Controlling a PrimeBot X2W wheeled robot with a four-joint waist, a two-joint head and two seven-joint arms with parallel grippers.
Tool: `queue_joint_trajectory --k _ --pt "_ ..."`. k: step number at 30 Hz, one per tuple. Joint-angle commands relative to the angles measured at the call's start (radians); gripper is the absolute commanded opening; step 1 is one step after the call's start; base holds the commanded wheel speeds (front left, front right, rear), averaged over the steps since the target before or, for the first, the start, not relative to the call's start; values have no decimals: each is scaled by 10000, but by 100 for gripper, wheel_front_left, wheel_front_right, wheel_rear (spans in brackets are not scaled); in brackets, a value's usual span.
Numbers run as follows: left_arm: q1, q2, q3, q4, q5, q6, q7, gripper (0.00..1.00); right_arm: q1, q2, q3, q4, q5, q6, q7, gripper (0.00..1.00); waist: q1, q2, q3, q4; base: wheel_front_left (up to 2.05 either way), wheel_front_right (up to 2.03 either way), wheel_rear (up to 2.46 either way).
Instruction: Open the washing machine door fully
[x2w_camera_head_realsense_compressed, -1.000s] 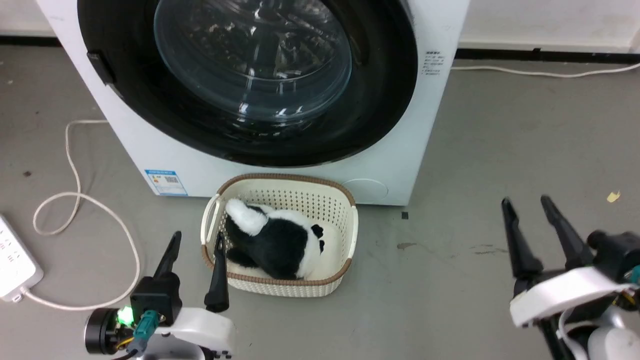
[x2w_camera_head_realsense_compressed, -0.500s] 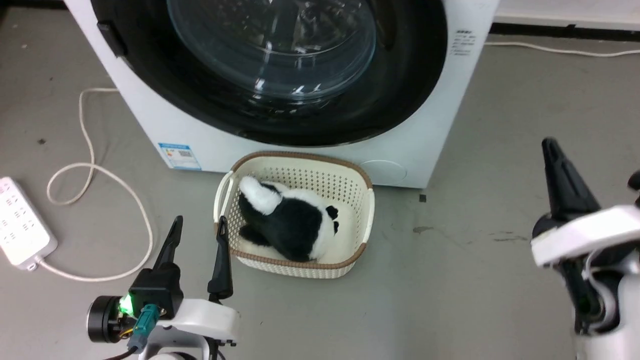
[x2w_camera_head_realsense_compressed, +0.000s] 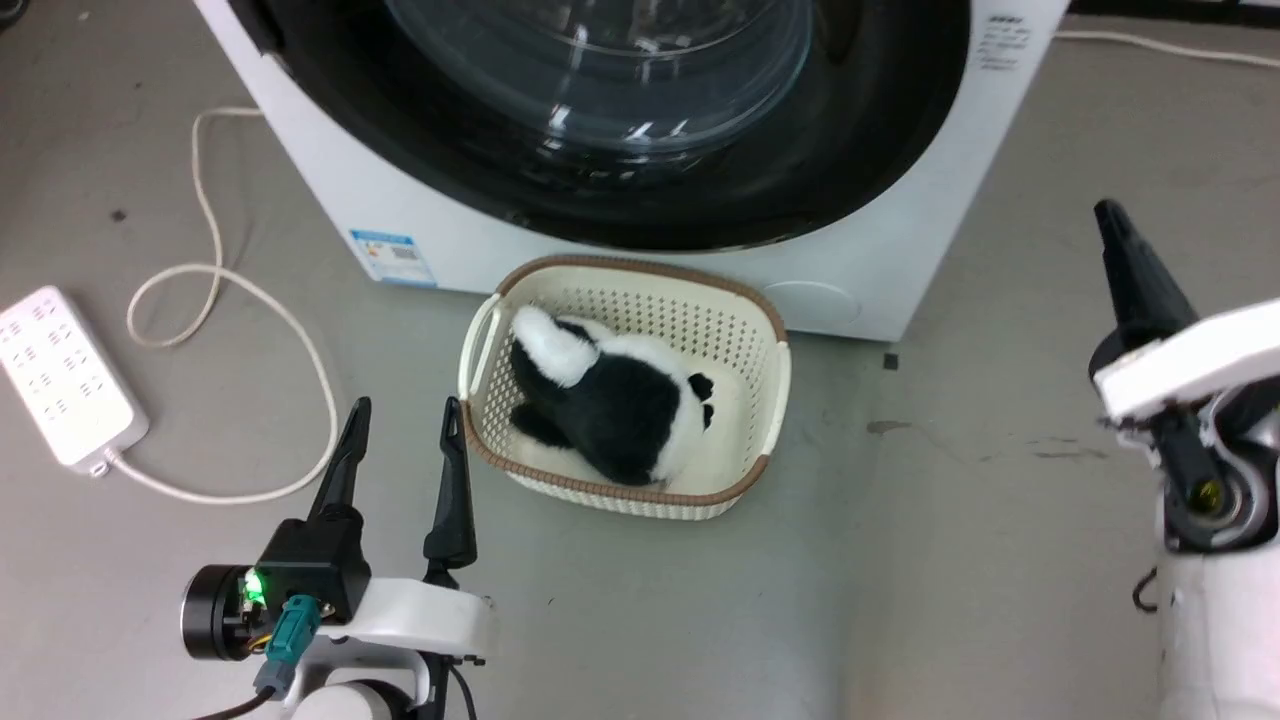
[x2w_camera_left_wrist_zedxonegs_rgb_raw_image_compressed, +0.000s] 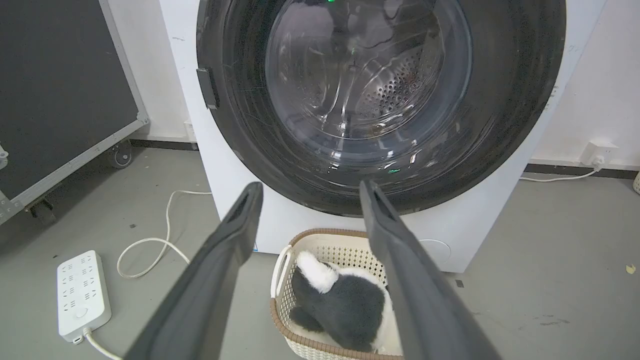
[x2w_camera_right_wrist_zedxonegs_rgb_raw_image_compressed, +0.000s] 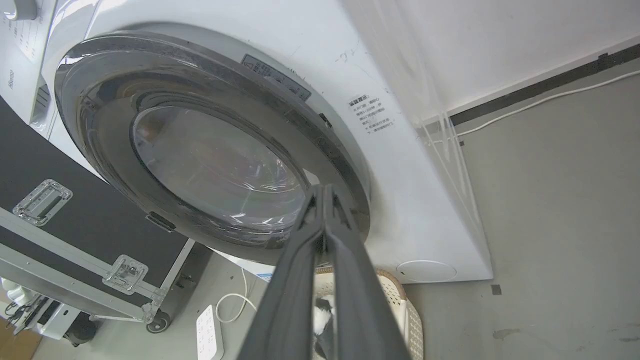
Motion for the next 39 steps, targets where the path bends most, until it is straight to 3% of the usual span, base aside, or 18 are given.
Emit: queue_joint_trajectory --k 1,9,16,32,39 --pt "-196 7 -72 -63 -56 98 -126 100 -523 41 -144 270 339 -4 129 0 -1 -1 145 119 0 0 0" --pt "-404 7 -219 -175 -175 233 -293 100 -2175 44 -867 1823 1428 -4 813 0 -1 -1 617 426 0 0 0" --pt "-578 7 -394 -261 -328 378 -439 100 -3877 -5 -1780 3206 1618 -5 1508 0 -1 -1 1091 725 0 0 0" --pt "-975 8 -868 -368 -619 690 -774 100 -7718 -1150 -3890 6999 1315 -6 3720 0 -1 -1 1900 1524 0 0 0" --pt "-1140 8 -1022 -448 -733 811 -920 100 -9172 -1524 -4582 8412 1228 -7 4097 0 -1 -1 2294 1797 0 0 0"
